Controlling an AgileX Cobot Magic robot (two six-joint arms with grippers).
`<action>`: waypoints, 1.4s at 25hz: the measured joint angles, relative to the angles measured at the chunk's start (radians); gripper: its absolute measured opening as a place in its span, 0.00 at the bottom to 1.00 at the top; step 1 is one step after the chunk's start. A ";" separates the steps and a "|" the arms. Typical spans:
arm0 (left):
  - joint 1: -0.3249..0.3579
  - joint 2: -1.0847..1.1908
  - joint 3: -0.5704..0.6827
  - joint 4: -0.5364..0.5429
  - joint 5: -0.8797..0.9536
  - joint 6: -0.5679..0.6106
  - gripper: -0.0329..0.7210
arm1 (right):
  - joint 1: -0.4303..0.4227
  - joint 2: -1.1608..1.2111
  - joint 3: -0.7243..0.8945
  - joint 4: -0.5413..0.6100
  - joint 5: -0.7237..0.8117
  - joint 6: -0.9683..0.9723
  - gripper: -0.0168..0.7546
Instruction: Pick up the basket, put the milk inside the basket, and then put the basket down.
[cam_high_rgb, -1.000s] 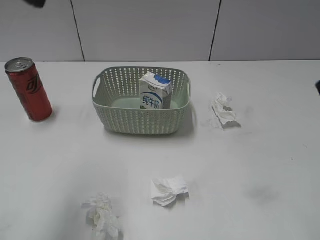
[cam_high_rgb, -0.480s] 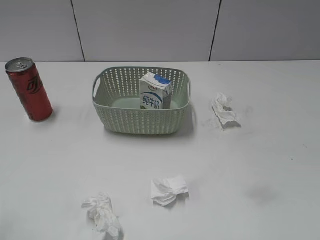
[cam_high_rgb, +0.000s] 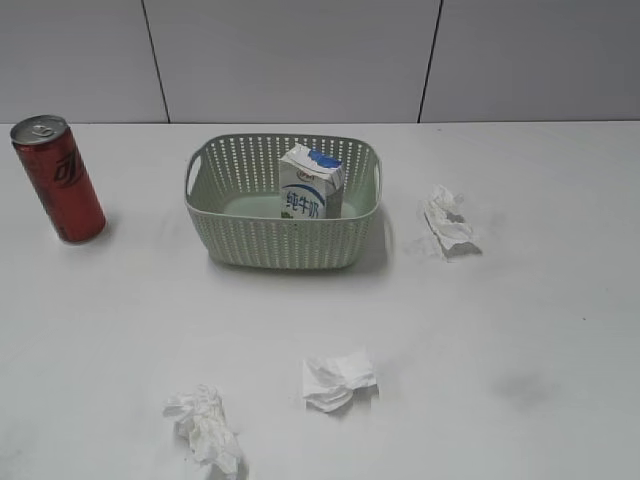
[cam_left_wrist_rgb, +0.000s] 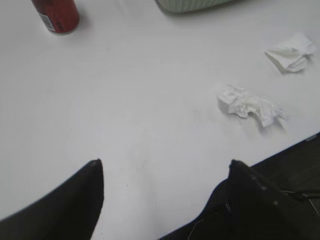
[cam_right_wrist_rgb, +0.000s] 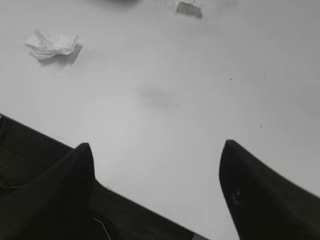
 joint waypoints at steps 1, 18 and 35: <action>0.000 0.000 0.002 -0.009 0.002 0.013 0.82 | 0.000 0.000 0.007 0.000 -0.018 -0.004 0.79; 0.021 -0.010 0.002 -0.031 0.004 0.052 0.82 | 0.000 -0.003 0.025 0.001 -0.055 -0.014 0.77; 0.448 -0.306 0.002 -0.032 0.004 0.052 0.82 | -0.346 -0.200 0.025 0.002 -0.057 -0.015 0.77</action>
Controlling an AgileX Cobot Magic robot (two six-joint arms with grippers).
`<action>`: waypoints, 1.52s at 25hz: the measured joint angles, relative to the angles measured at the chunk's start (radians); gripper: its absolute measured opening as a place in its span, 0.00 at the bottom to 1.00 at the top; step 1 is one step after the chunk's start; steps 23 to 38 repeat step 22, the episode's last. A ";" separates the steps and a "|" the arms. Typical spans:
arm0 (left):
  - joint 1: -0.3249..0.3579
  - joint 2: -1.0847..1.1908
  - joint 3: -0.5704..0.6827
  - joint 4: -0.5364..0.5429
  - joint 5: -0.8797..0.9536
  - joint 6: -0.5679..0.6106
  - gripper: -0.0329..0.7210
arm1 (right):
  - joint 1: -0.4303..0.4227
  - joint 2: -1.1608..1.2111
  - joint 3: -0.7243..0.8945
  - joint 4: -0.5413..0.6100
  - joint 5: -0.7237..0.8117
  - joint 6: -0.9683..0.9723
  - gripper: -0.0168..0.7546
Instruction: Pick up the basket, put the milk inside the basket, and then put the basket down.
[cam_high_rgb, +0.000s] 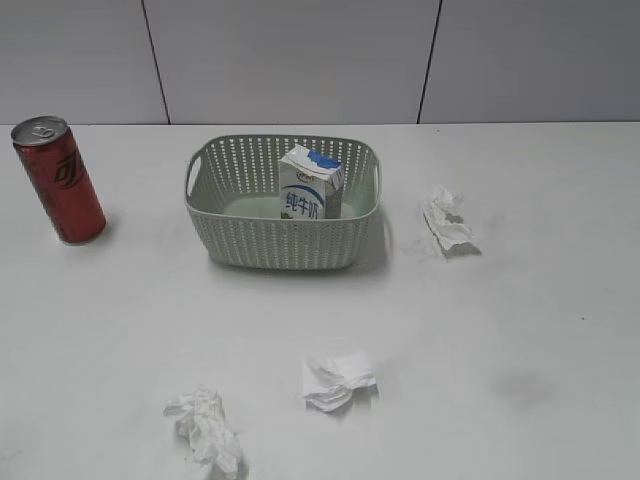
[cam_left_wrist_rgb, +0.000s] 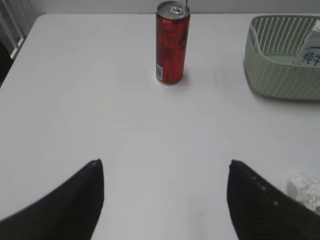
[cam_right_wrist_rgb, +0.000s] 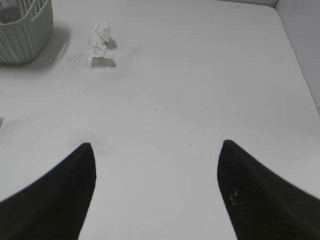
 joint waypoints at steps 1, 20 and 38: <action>0.002 -0.023 0.000 0.000 0.000 0.000 0.82 | 0.000 -0.004 0.000 0.000 0.000 0.000 0.77; 0.002 -0.070 0.001 -0.001 0.001 0.000 0.82 | 0.000 -0.005 0.001 0.019 0.000 0.000 0.77; 0.002 -0.070 0.001 -0.001 0.001 0.000 0.82 | 0.000 -0.005 0.001 0.019 0.000 0.000 0.77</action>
